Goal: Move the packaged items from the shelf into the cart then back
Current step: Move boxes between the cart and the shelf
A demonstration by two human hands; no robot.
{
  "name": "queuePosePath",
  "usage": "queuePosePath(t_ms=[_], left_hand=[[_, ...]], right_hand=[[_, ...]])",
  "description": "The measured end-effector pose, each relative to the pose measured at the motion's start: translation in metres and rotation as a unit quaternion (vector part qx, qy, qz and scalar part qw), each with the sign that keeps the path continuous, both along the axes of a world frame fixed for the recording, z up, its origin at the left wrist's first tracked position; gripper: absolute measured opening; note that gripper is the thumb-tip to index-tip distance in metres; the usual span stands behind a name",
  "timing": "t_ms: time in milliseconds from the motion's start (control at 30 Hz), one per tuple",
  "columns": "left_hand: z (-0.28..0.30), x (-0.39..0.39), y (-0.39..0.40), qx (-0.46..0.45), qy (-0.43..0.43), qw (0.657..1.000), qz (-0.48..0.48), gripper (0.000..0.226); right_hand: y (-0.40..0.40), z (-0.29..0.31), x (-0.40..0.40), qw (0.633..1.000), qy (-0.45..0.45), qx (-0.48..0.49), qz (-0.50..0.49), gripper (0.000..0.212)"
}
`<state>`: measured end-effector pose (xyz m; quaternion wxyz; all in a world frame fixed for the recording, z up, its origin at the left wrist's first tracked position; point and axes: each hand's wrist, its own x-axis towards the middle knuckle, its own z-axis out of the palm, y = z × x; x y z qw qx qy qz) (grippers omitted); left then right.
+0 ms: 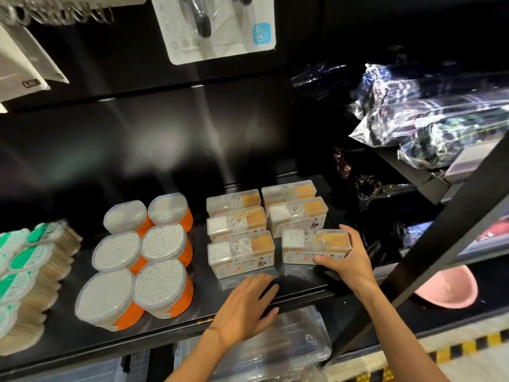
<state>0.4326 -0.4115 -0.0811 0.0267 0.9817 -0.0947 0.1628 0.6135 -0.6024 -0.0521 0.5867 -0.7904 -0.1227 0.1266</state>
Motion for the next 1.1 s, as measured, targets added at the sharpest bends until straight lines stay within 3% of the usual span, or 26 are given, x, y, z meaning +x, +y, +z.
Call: queuePosePath(t_ms=[167, 333, 767, 1100], left_hand=[[0.001, -0.001, 0.000, -0.011, -0.007, 1.000, -0.007, 0.041], [0.000, -0.001, -0.001, -0.025, -0.014, 1.000, -0.003, 0.042], [-0.003, -0.003, 0.000, -0.042, -0.015, 0.999, -0.002, 0.043], [-0.005, -0.002, 0.001, -0.048, -0.009, 0.999, 0.000, 0.046]], right_hand=[[0.007, 0.000, -0.009, 0.996, -0.038, -0.008, -0.082, 0.076], [0.010, 0.004, -0.010, 0.996, -0.055, -0.001, -0.075, 0.064], [0.011, 0.005, -0.006, 0.998, -0.056, 0.017, -0.037, 0.060], [0.014, 0.003, 0.000, 0.997, -0.065, -0.022, -0.022, 0.061]])
